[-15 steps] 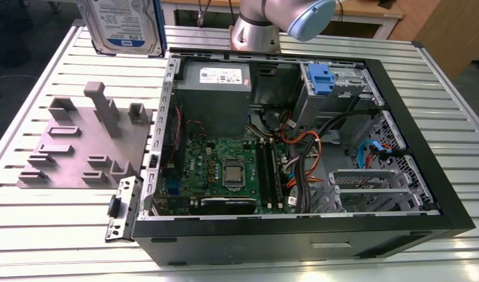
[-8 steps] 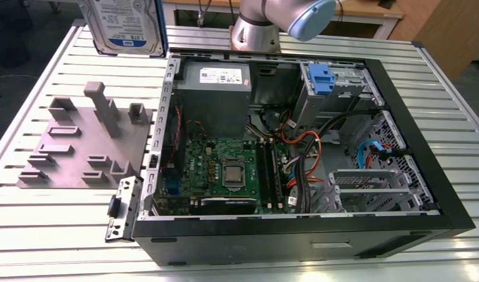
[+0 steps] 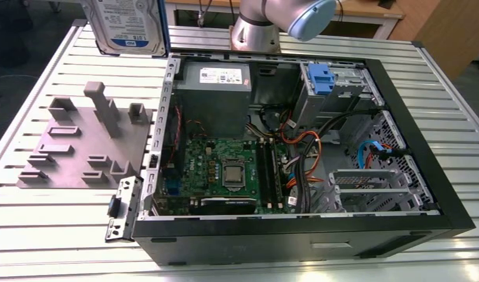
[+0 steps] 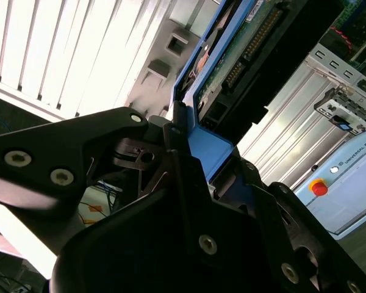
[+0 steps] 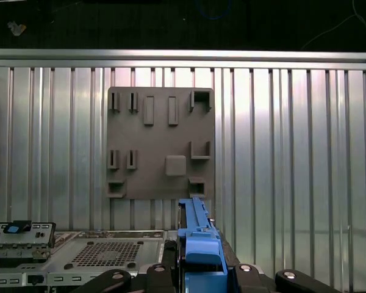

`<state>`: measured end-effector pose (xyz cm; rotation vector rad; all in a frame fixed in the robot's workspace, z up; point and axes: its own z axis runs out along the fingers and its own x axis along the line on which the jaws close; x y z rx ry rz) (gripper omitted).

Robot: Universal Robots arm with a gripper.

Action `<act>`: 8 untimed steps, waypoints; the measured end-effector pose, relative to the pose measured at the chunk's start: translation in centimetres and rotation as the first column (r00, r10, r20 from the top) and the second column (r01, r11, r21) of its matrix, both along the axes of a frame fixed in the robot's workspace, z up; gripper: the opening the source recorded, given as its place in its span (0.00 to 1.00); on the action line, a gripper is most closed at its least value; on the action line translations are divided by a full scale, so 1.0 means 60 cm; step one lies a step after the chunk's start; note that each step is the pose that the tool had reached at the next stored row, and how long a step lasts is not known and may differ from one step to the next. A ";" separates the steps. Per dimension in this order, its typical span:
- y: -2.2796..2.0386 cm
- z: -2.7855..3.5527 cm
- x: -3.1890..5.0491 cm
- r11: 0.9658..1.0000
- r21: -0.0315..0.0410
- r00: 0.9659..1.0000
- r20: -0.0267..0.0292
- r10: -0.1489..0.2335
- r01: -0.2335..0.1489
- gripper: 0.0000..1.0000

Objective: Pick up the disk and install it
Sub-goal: 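Pick up the disk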

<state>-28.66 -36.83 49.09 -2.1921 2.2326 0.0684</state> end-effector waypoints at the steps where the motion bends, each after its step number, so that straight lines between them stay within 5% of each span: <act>1: 0.0000 0.000 0.000 1.000 0.000 1.000 0.000 0.000 0.000 0.37; 8: 0.0000 0.000 0.003 1.000 0.000 1.000 0.000 0.000 0.000 0.37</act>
